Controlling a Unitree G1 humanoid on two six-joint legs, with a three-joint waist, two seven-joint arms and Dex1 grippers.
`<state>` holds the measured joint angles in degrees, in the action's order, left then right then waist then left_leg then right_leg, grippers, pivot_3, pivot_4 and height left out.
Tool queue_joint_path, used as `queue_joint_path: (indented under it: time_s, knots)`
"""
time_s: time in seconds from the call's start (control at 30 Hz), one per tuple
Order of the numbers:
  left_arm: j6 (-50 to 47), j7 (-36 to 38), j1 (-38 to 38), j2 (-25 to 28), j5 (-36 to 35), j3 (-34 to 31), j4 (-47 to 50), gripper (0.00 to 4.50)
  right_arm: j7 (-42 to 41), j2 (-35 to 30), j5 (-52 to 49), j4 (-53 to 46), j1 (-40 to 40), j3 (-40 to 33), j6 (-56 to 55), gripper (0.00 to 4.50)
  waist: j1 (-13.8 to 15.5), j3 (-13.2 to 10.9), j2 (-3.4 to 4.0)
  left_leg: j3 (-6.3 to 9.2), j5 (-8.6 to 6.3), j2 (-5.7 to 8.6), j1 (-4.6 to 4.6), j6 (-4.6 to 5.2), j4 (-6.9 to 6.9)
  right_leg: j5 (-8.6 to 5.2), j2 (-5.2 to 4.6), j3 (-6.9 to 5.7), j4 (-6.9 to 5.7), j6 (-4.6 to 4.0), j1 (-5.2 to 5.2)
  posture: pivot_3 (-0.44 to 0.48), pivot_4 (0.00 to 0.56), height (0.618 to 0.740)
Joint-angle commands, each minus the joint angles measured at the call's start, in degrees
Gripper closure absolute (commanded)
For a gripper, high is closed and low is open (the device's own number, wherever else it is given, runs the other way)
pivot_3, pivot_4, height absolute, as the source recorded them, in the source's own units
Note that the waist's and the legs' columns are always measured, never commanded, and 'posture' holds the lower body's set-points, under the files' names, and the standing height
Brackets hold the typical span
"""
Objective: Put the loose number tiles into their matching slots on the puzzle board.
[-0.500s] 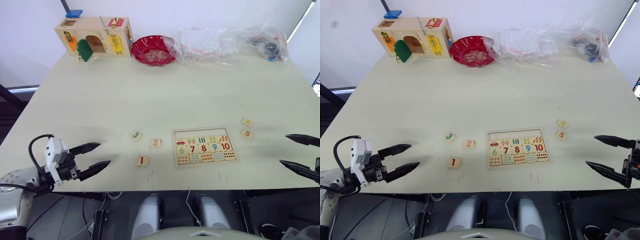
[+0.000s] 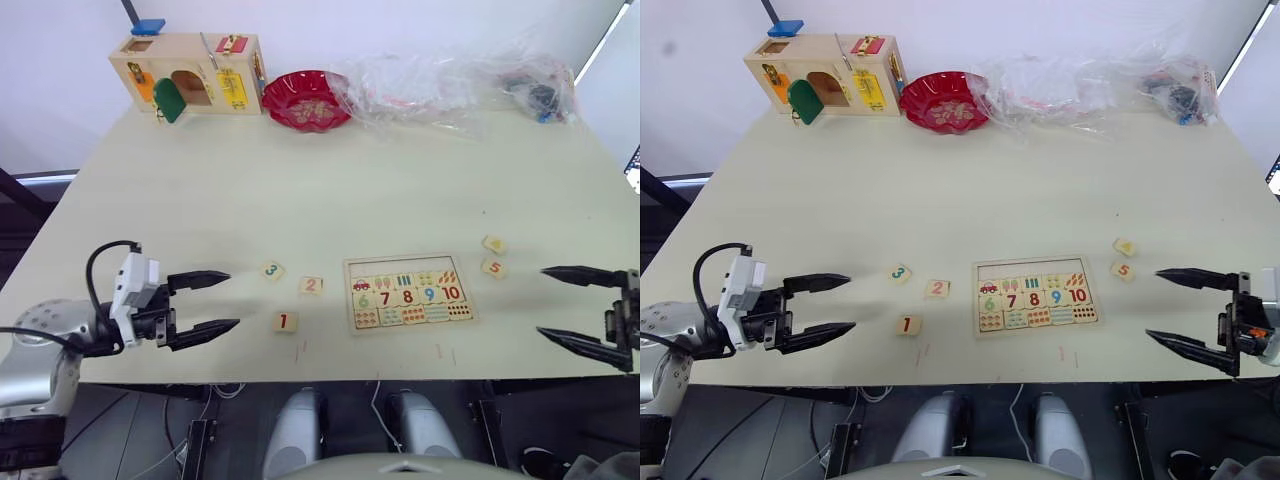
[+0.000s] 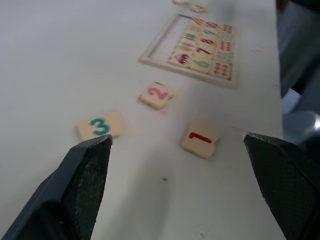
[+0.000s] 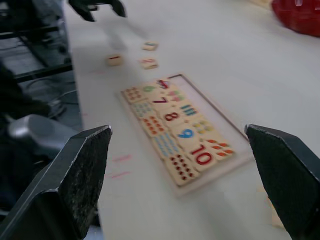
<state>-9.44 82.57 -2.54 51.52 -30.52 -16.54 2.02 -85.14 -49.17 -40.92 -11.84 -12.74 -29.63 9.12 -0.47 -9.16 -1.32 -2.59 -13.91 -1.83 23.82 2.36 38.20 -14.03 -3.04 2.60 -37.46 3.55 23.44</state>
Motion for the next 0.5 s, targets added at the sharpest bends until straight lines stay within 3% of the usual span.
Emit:
queue_joint_path:
  time_s: [0.03, 0.13, 0.4, 0.43, 0.5]
  knots:
    - [-0.99, 0.16, 0.59, 3.21, 1.92, 2.36, 5.02, 0.07, -0.91, -1.34, -1.98, -4.03, -0.81, -1.23, 1.05, 0.03, 0.03, 0.00, 0.00, 0.00, 0.00, 0.00, 0.00, 0.00, 0.00, 0.00, 0.01, 0.00, 0.00, 0.00, 0.00, 0.000, 0.150, 0.740]
    - [-2.53, -0.38, 1.52, 3.86, 2.08, 4.54, 6.77, 0.07, -0.83, -1.33, -2.87, -6.20, -1.90, -1.92, 2.14, 0.03, 0.04, 0.00, 0.00, 0.00, 0.00, 0.00, -0.01, 0.00, 0.00, 0.00, 0.02, 0.00, 0.00, 0.00, 0.00, 0.000, 0.150, 0.740]
    - [3.04, -3.73, 3.88, 3.76, 13.04, 12.79, 5.77, 0.07, 1.17, 0.11, -4.22, -11.65, -7.36, -4.43, 3.66, 0.03, 0.43, 0.00, 0.00, 0.02, 0.00, 0.01, 0.00, 0.00, 0.00, -0.01, 0.12, -0.01, 0.00, 0.02, -0.01, 0.000, 0.150, 0.740]
    - [3.64, -3.73, 4.50, 3.50, 13.41, 13.40, 5.24, 0.57, 1.48, 0.30, -4.30, -12.09, -7.82, -4.60, 3.75, 0.00, 0.45, 0.00, -0.02, 0.00, 0.00, 0.01, 0.00, 0.00, 0.01, 0.00, 0.13, 0.00, 0.00, 0.02, -0.01, 0.000, 0.150, 0.740]
    - [4.91, -3.76, 5.51, 2.98, 14.08, 14.71, 4.52, 0.80, 1.88, 0.59, -4.44, -12.76, -8.66, -4.96, 3.92, 0.00, 0.53, 0.00, -0.02, 0.00, 0.00, 0.00, 0.00, 0.00, 0.06, 0.00, 0.14, 0.00, -0.02, 0.02, -0.01, 0.000, 0.150, 0.740]
